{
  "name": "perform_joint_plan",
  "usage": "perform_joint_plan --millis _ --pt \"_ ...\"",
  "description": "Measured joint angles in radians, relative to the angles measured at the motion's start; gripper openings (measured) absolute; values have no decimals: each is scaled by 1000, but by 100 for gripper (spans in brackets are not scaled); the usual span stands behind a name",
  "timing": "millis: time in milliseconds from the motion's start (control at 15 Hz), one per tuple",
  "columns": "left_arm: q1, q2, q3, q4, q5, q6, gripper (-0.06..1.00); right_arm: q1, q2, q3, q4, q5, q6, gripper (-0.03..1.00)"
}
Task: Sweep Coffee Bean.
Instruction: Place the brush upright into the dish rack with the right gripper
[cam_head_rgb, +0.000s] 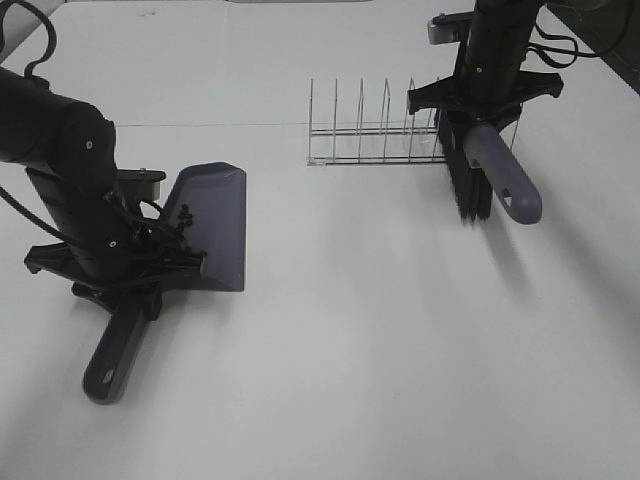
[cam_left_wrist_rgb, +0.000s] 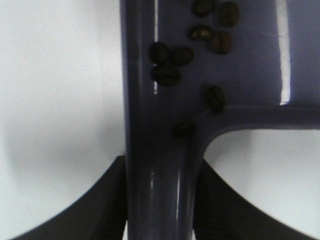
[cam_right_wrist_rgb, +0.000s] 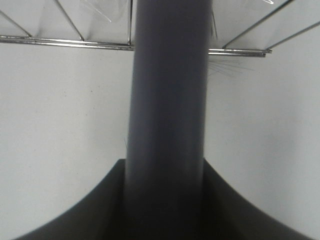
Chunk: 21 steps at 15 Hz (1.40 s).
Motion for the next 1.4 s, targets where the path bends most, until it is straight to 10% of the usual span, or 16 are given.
perform_joint_plan --millis 1067,1400 --pt "0 0 0 0 0 0 35 -38 64 -58 19 -154 6 31" --pt "0 0 0 0 0 0 35 -38 53 -61 14 -204 8 75"
